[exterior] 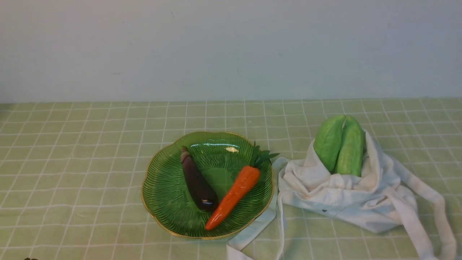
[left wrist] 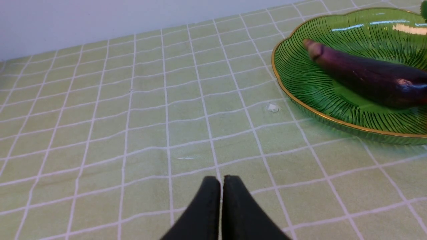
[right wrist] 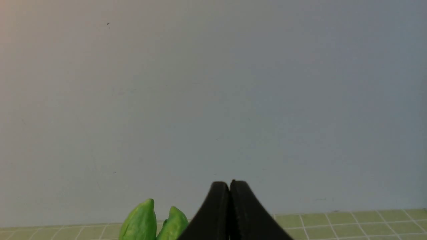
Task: Take vegetables from bag on green coffee tablecloth place on plate.
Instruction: 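Reach into the cloth bag and grasp the green vegetable inside with the right gripper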
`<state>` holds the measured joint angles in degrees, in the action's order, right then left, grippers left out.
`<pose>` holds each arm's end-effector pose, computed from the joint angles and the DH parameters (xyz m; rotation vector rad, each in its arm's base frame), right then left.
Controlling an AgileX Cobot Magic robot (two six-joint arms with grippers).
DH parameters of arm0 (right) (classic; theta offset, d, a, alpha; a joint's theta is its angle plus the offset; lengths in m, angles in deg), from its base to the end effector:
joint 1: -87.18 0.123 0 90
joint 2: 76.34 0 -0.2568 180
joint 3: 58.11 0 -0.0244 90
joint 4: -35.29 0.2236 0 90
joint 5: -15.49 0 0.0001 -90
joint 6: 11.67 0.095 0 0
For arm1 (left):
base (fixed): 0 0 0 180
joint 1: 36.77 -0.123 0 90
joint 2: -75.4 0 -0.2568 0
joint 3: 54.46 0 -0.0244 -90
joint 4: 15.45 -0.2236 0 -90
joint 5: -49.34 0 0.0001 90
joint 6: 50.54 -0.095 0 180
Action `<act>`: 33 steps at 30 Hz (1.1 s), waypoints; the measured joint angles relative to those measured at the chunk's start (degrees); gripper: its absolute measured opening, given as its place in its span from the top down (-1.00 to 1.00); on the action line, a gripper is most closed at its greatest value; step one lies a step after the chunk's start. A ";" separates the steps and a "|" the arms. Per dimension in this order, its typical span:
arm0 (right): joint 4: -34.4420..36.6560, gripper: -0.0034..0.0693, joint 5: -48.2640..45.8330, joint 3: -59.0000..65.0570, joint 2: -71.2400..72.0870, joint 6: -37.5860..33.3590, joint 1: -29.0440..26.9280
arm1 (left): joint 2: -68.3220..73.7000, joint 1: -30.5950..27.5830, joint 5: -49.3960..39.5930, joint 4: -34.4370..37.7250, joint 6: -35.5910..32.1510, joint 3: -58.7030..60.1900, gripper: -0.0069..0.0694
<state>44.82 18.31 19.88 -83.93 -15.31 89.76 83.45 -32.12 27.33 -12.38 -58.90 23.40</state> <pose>0.0607 0.0020 0.2103 0.0483 1.4453 0.1151 0.0570 -0.0066 0.1700 0.1805 1.8743 -0.0086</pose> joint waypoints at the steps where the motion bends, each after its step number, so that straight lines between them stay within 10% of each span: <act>1: 0.07 0.95 0.57 0.00 0.00 -0.17 0.00 | 0.00 0.00 0.00 0.00 0.00 0.00 0.83; 17: -2.62 0.95 18.19 -9.60 -2.32 9.92 0.00 | 0.00 0.00 0.00 0.00 0.00 0.00 0.83; 33: -8.28 0.95 -40.53 -45.69 -43.62 13.29 0.00 | 0.00 0.00 0.00 0.00 0.00 0.00 0.83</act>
<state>36.54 -22.21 -25.81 -127.55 -2.02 89.76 83.45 -32.12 27.33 -12.38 -58.90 23.40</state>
